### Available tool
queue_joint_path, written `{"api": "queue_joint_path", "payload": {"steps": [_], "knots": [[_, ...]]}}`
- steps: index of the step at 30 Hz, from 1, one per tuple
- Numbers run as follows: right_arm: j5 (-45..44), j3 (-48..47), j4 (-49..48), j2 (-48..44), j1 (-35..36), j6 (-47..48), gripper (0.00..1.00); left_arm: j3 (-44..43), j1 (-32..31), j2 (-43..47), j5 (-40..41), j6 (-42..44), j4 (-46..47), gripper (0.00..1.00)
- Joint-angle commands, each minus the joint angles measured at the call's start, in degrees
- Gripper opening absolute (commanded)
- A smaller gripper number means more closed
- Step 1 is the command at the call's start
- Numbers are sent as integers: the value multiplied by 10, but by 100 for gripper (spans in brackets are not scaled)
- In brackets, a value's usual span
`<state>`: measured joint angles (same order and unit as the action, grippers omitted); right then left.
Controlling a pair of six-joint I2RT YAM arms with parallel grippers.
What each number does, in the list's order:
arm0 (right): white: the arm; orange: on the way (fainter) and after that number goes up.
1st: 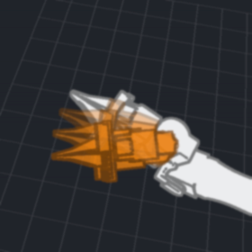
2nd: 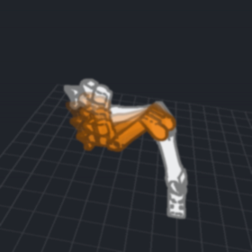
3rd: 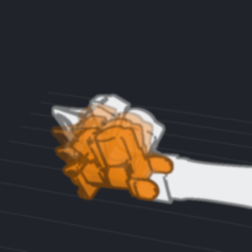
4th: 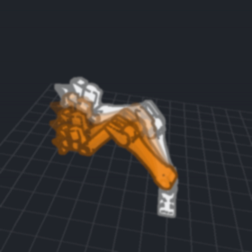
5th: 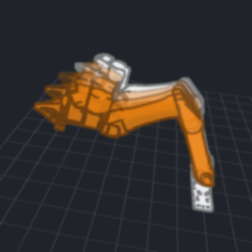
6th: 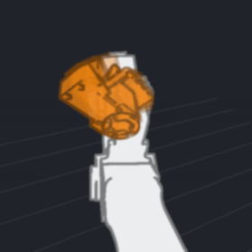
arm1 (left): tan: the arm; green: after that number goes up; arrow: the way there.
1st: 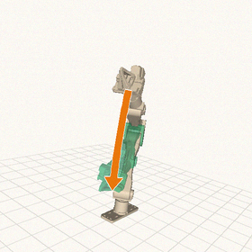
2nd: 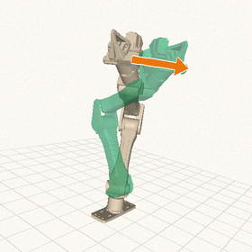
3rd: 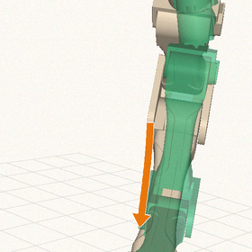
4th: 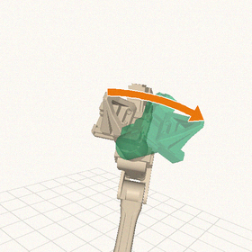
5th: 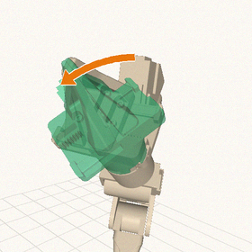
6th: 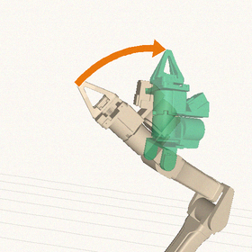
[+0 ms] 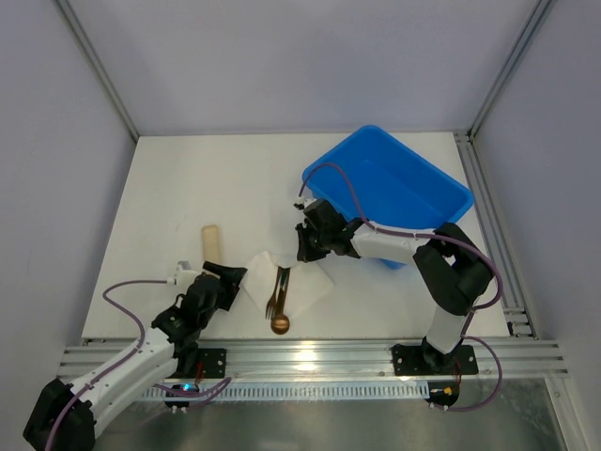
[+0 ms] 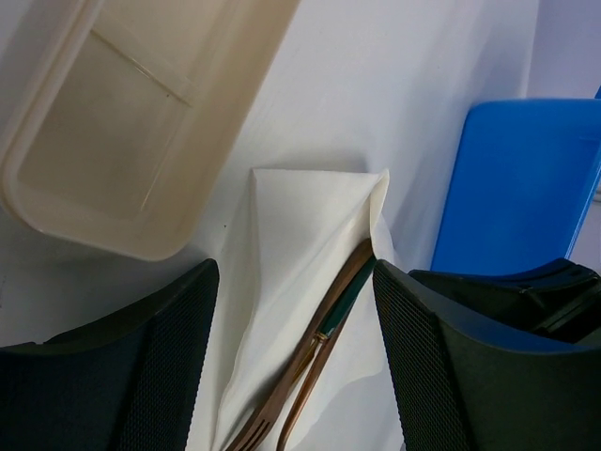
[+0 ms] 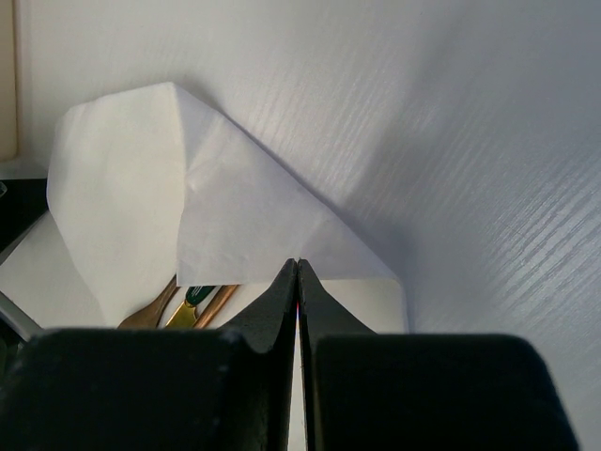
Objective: Place the utensils on the paper napkin and roll it up
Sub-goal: Roll the napkin at the center of the board.
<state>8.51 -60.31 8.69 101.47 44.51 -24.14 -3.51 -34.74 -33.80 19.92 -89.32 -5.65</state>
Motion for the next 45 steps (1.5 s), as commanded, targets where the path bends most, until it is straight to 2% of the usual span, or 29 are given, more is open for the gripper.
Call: {"api": "queue_joint_path", "payload": {"steps": [1, 3, 13, 26, 30, 45], "knots": [[-6, -18, -13, -19, 1, 4, 4, 6, 3, -23, 2, 5, -11, 70], [-6, -18, -12, -19, 1, 5, 4, 20, 2, -40, -1, 2, 39, 69], [-4, -17, -15, -17, 1, 5, 4, 13, 3, -103, 13, 6, 90, 68], [-4, -18, -14, -15, 1, 6, 4, 31, 3, -84, 34, 12, 113, 63], [-4, -18, -14, -15, 1, 6, 4, 29, 3, -83, 36, 28, 121, 50], [-4, -18, -13, -13, 1, 6, 4, -4, 2, -111, 24, 83, 136, 32]]}}
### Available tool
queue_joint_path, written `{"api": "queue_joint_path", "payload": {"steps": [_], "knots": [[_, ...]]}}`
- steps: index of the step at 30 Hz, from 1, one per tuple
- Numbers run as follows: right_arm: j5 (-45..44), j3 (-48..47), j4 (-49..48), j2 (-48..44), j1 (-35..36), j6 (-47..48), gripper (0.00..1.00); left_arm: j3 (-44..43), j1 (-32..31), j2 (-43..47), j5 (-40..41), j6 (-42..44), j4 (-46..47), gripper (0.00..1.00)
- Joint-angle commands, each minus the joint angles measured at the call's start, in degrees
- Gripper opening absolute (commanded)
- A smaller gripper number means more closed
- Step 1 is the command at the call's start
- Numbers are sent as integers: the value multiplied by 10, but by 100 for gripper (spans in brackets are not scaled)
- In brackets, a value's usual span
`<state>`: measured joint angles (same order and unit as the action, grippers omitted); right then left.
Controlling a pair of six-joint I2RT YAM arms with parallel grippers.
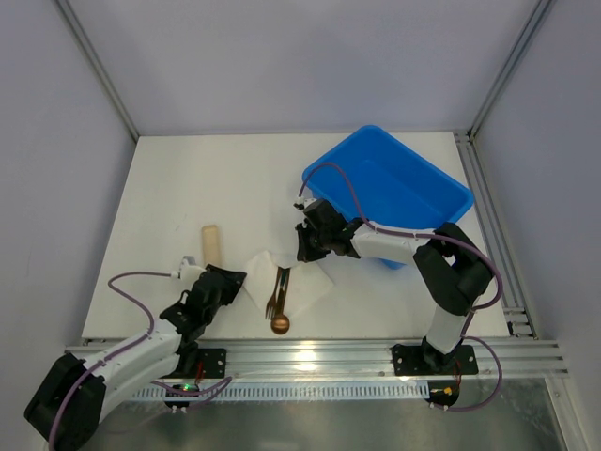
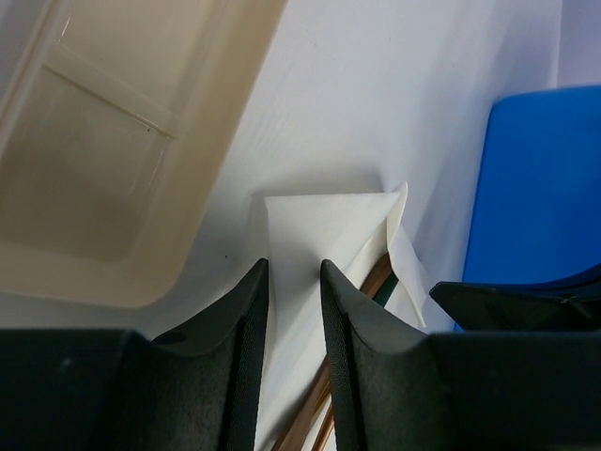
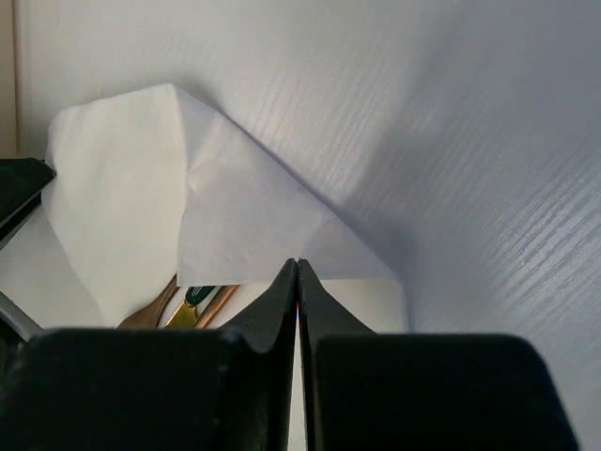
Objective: Place the utensils on the paper napkin and roll it up
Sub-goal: Roll the napkin at the center of the board.
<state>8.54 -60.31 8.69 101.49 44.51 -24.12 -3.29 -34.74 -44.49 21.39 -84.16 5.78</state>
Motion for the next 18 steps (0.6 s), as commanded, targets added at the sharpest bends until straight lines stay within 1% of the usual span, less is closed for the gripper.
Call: {"api": "queue_joint_path", "payload": {"steps": [1, 7, 10, 14, 18], "knots": [[-4, -19, -13, -12, 1, 6, 4, -10, 2, -4, 6, 38, 27, 29], [-3, -17, -15, -10, 1, 5, 4, -32, 2, -15, -9, 80, 36, 17], [-2, -17, -15, -9, 1, 4, 4, -42, 1, -24, -15, 96, 41, 13], [3, -16, -17, -6, 2, 3, 4, -52, 0, -40, -34, 113, 62, 9], [6, -16, -21, -2, 2, 1, 4, -63, -9, -60, -35, 122, 72, 6]]}}
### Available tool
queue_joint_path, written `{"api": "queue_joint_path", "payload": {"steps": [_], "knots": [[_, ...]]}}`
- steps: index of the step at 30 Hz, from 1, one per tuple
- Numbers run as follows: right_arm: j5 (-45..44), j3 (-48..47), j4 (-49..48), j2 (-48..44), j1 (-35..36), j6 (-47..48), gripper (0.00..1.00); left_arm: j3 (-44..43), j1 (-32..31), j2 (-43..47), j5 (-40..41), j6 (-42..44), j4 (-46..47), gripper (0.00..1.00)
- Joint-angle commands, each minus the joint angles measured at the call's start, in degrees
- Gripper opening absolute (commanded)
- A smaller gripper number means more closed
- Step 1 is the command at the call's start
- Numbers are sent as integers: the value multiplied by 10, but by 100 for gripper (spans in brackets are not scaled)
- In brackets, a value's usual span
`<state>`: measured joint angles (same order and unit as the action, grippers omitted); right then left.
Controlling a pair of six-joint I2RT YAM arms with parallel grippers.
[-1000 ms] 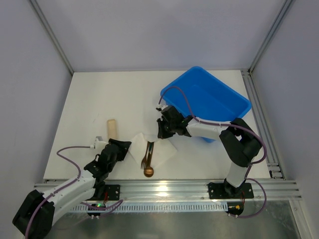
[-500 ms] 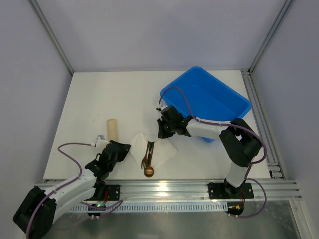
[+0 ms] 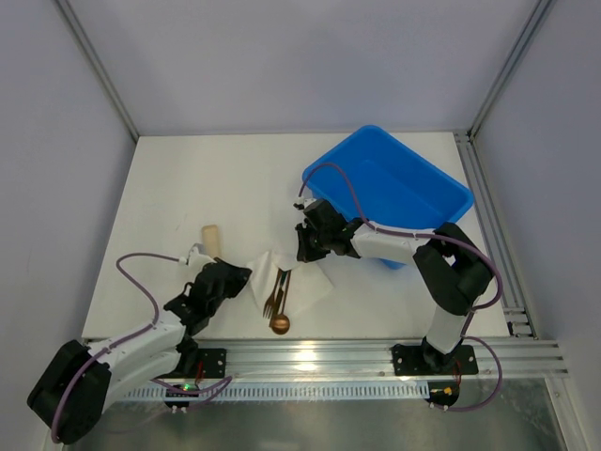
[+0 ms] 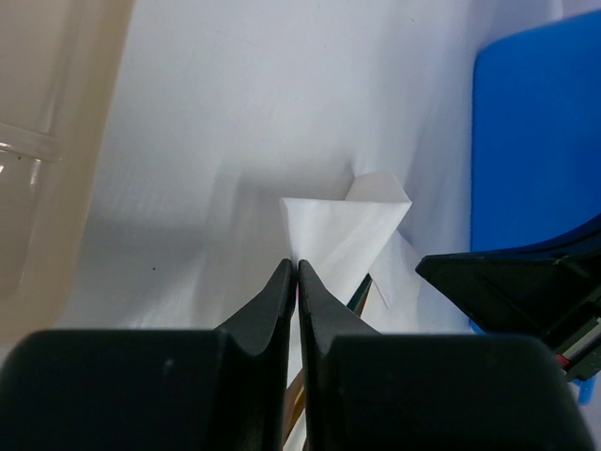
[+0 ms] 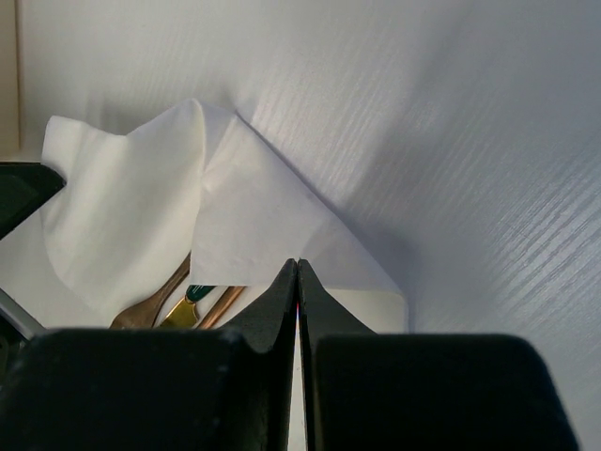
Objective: Place the utensils on the paper napkin and roll it up
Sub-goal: Roll the napkin at the center of the board.
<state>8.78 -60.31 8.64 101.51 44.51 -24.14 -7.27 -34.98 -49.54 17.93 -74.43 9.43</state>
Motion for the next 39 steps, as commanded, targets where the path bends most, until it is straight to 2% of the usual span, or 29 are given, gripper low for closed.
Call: {"api": "queue_joint_path", "payload": {"steps": [1, 15, 30, 39], "knots": [[5, -15, -21, -1, 2, 1, 4, -27, -11, -11, 0, 25, 37, 5], [7, -13, -27, 15, 3, -1, 4, -54, -80, -28, 25, 31, 41, 2], [3, -13, -26, 24, 2, -2, 4, -92, -147, -131, 34, 35, 105, 0], [3, -9, -31, 28, 2, -5, 4, -120, -174, -155, 48, 43, 84, 0]]}}
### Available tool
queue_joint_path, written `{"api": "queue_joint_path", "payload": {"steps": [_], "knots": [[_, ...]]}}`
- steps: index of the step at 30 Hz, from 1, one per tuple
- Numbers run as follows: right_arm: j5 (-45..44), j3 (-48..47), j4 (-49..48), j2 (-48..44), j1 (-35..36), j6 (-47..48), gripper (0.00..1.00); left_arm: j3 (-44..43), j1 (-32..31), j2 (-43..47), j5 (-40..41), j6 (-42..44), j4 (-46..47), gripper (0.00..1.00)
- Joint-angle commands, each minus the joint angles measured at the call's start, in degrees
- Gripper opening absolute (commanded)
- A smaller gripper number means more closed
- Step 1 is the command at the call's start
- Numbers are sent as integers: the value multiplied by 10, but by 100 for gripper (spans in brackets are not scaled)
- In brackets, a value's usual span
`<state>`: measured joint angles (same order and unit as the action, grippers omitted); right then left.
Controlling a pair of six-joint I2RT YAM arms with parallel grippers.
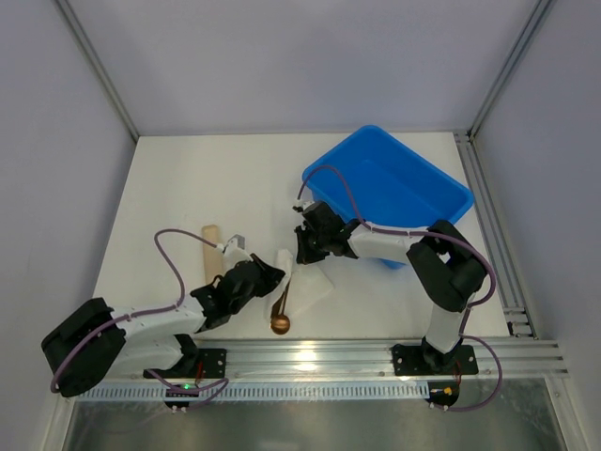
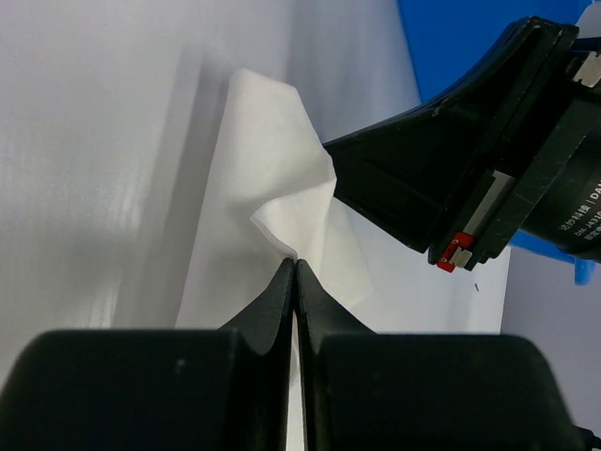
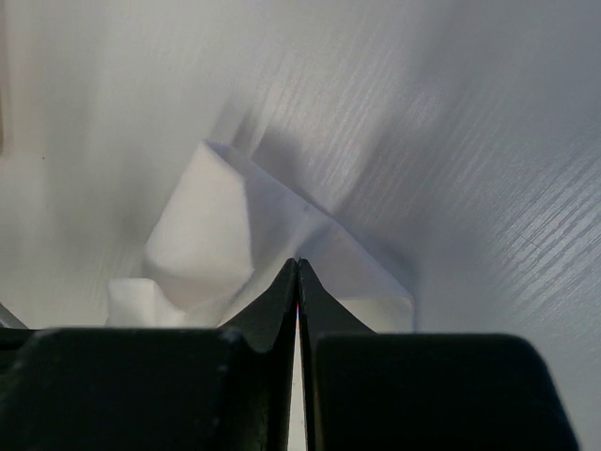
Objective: Place the utensils on the paper napkin and roll it up
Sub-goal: Roll the napkin at the center of the board.
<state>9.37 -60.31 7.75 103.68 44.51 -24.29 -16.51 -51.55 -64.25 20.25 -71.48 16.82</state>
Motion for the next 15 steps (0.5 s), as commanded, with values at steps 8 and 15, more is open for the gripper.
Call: {"api": "queue_joint_path", "payload": {"steps": [8, 15], "knots": [[-2, -10, -22, 6, 2, -5, 4, -51, -21, -55, 20, 8, -5, 0], [-3, -10, -21, 7, 2, -5, 4, -77, -29, -93, 18, 8, -29, 0]]}}
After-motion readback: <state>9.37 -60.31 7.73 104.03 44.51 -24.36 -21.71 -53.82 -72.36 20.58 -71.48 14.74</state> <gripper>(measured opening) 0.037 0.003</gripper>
